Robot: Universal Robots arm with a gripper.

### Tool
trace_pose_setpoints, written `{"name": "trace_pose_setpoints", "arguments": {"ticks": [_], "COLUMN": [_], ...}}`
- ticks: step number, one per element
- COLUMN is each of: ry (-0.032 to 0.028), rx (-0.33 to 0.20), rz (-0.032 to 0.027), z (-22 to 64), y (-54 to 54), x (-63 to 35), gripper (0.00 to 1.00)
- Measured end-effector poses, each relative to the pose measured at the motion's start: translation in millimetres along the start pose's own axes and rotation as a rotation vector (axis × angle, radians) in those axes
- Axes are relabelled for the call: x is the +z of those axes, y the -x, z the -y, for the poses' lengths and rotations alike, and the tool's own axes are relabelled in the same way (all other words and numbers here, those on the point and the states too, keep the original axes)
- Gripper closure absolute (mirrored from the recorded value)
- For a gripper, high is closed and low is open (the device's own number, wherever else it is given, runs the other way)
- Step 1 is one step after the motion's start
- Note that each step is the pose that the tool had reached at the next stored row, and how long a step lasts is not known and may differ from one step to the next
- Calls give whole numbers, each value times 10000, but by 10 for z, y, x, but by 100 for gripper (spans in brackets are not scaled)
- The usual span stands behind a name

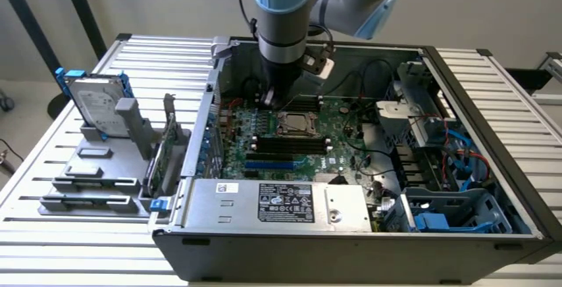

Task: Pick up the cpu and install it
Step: 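Install the first cpu locking lever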

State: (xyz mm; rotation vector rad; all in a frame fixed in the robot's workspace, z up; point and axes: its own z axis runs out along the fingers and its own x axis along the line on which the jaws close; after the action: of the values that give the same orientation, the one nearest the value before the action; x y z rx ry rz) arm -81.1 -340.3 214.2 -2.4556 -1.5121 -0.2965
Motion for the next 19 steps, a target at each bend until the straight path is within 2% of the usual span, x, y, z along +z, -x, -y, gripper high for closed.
{"name": "trace_pose_setpoints", "arguments": {"ticks": [7,19], "ry": [2,30], "rx": [8,100], "rz": [1,-10], "z": [-20,-7], "y": [29,-8], "x": [109,129], "gripper": [89,89]}}
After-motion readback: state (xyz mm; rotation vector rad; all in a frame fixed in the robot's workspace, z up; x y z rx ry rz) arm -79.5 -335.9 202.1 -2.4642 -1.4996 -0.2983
